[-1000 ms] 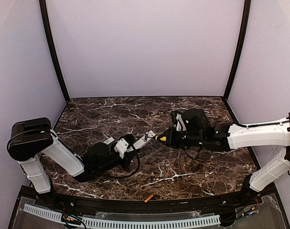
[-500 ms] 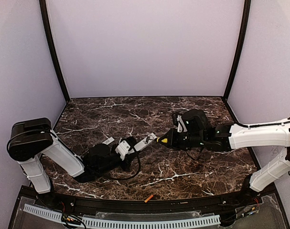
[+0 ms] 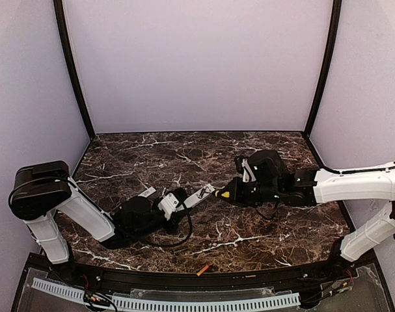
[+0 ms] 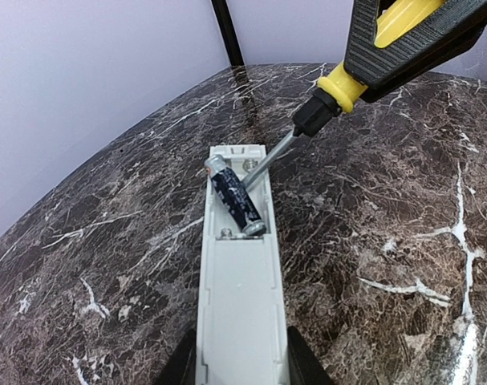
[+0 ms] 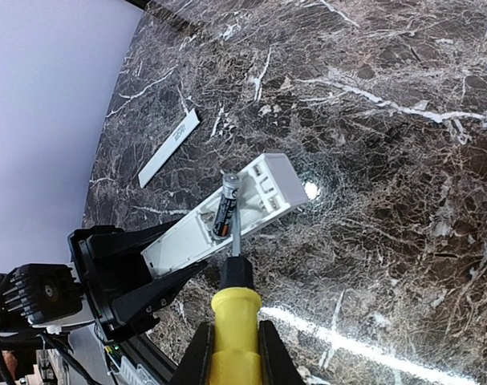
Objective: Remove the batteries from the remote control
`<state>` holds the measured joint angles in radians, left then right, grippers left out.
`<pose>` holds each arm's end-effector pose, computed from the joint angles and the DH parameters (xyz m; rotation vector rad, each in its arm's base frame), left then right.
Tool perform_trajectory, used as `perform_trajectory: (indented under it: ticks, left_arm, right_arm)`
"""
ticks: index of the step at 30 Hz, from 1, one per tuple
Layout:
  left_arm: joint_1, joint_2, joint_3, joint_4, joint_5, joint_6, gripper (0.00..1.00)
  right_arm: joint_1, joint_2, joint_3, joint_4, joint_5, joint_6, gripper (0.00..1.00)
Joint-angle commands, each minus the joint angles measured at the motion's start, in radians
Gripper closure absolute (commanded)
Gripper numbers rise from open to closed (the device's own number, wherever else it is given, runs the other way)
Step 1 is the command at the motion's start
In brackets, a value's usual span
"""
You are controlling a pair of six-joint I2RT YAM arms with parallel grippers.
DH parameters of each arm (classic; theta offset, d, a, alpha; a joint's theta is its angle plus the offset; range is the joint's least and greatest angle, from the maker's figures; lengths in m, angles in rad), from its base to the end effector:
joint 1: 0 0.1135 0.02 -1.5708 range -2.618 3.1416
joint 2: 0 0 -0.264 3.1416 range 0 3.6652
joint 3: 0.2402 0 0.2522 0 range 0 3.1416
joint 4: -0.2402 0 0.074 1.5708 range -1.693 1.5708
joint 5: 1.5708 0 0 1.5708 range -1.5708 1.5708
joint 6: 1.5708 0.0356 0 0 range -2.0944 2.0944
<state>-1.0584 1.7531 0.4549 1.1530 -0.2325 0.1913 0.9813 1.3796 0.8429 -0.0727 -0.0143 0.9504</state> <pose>0.1538 -0.2567 0.1376 0.8671 1.4995 -0.4432 0.1669 0.2504 0.2363 -0.0461 2.4040 1.0412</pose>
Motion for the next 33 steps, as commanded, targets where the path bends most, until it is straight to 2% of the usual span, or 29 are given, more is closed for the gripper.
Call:
perform_trajectory:
  ticks: [1, 10, 21, 26, 33]
  left_arm:
    - [-0.003, -0.045, 0.025, 0.032, -0.022, 0.016, 1.00]
    - [-0.003, -0.041, 0.041, -0.012, -0.023, 0.029, 1.00]
    - [-0.004, -0.035, 0.054, -0.033, -0.056, 0.044, 1.00]
    - [-0.004, -0.039, 0.047, -0.026, -0.029, 0.040, 1.00]
    - [-0.005, -0.043, 0.038, -0.010, 0.006, 0.041, 1.00]
  right_arm:
    - [0.015, -0.005, 0.013, -0.099, -0.016, -0.006, 1.00]
    - [0.028, 0.010, 0.060, -0.178, -0.048, -0.023, 1.00]
    - [0.039, -0.011, 0.153, -0.371, -0.011, -0.068, 1.00]
    - [0.039, -0.040, 0.142, -0.362, 0.006, -0.077, 1.00]
    - [0.039, 0.027, 0.136, -0.281, -0.045, -0.070, 1.00]
